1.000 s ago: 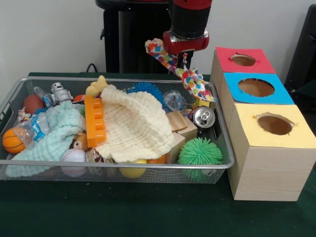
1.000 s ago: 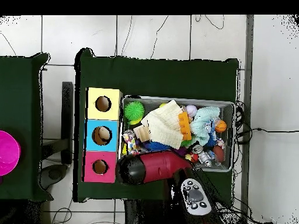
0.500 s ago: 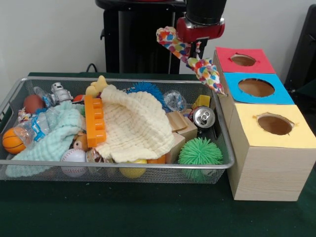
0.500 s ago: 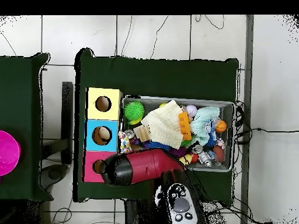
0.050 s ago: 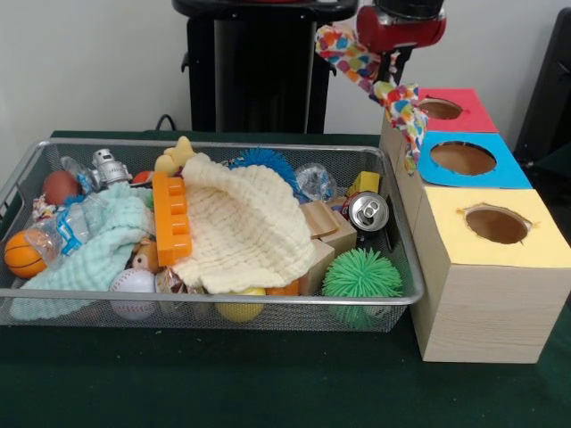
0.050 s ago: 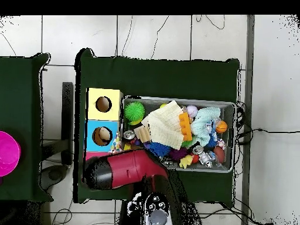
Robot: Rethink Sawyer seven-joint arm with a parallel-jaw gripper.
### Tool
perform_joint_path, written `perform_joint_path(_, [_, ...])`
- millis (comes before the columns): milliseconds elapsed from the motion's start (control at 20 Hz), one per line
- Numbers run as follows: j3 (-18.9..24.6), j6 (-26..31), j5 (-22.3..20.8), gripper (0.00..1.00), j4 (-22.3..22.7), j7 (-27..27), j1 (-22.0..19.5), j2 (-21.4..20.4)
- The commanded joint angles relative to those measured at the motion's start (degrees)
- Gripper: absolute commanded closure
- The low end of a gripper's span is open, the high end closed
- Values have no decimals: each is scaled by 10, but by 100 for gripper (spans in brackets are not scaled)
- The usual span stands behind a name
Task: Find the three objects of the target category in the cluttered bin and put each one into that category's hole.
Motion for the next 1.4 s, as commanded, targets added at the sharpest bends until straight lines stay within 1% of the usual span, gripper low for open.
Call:
perform_joint_path(50, [-28,70,46,100,-21,168,39,-25])
perform_joint_path(200, [-37,51,63,100,-7,178,53,-25])
perform_joint_path(300, [-40,22,76,100,14,189,66,-23])
perform_joint_path(450, [-43,-61,92,100,50,190,68,-1])
perform_joint_path(600, [-44,-136,90,100,69,195,74,25])
perform_joint_path(700, [-50,-186,77,100,74,199,82,44])
perform_joint_path(950, [-62,-262,73,100,77,207,99,85])
perform_joint_path(1050, [-73,-282,69,100,69,205,112,96])
perform_joint_path(1150, [-87,-288,70,100,59,198,128,101])
perform_joint_path(1300, [-98,-308,85,100,66,202,144,111])
perform_joint_path(1400, [-96,-328,100,100,67,213,147,129])
